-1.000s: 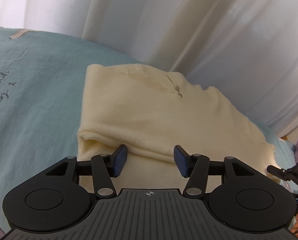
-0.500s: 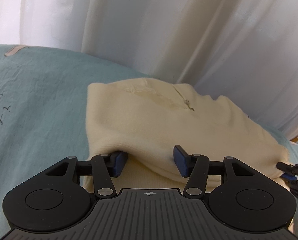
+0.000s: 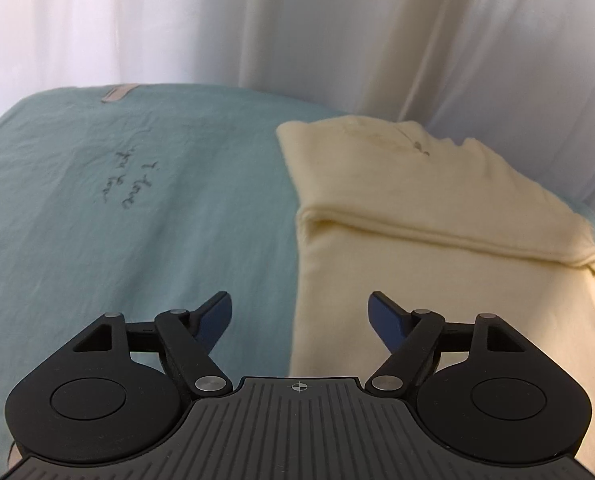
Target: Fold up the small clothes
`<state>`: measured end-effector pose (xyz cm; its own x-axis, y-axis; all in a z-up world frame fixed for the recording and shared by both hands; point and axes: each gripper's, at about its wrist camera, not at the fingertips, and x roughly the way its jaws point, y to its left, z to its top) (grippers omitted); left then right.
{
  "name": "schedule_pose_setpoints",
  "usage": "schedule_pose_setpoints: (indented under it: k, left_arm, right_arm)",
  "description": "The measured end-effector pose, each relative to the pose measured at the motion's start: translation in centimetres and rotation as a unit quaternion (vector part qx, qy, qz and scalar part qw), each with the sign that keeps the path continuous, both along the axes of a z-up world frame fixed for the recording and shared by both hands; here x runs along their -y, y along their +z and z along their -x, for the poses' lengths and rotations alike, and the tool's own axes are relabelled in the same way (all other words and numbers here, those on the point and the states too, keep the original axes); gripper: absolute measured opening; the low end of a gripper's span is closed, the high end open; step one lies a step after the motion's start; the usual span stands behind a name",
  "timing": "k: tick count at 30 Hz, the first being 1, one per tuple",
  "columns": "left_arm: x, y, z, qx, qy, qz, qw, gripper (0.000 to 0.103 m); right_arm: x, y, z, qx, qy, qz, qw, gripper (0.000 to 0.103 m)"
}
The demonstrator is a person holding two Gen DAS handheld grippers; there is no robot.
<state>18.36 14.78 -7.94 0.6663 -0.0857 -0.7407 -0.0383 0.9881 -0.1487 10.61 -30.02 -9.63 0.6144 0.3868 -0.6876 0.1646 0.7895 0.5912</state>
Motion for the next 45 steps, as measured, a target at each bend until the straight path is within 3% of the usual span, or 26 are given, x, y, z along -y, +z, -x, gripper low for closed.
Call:
schedule_pose_setpoints:
  k: [4, 8, 11, 15, 19, 22, 26, 32, 41, 45]
  left_arm:
    - [-2.1, 0.5, 4.8, -0.049, -0.001, 0.046, 0.9977, 0.078]
    - [-2.9, 1.0, 8.8, -0.083, -0.027, 0.077, 0.9932, 0.075]
    - [-2.5, 1.0, 11.4, -0.104, -0.065, 0.083, 0.9890, 0.070]
    - [-1.5, 1.2, 13.5, -0.115, -0.100, 0.052, 0.9870, 0.061]
    - [-1.1, 1.1, 14.9, -0.135, -0.123, 0.094, 0.9787, 0.058]
    - [-1.0, 1.1, 15.5, -0.130, -0.132, 0.093, 0.9783, 0.056]
    - [-1.7, 0.8, 15.1, -0.153, -0.119, 0.127, 0.9727, 0.039]
    - [-2.9, -0.1, 14.6, -0.175, -0.089, 0.176, 0.9646, 0.016]
    - [-3.6, -0.3, 14.1, -0.174, -0.070, 0.201, 0.9615, 0.009]
    - [-4.6, 1.1, 13.8, -0.139, -0.057, 0.240, 0.9590, 0.009]
  right_arm:
    - [0.7, 0.7, 5.0, -0.039, 0.022, 0.009, 0.999, 0.045]
    - [1.1, 0.5, 8.9, -0.076, 0.033, -0.025, 0.996, 0.045]
    - [1.1, 0.4, 10.3, -0.081, 0.045, -0.029, 0.995, 0.045]
    - [2.0, 0.4, 11.7, -0.099, 0.042, -0.054, 0.993, 0.044]
    - [2.5, 1.1, 12.8, -0.092, 0.033, -0.024, 0.995, 0.045]
    - [3.0, 0.3, 12.9, -0.102, 0.029, -0.046, 0.993, 0.044]
    - [3.1, -0.4, 13.2, -0.103, 0.034, -0.070, 0.992, 0.035]
    - [4.6, -2.0, 13.5, -0.123, -0.004, -0.122, 0.985, 0.009]
    - [4.8, -2.5, 12.5, -0.102, -0.026, -0.174, 0.979, 0.006]
    - [4.8, -1.0, 10.4, -0.066, -0.032, -0.182, 0.981, 0.006]
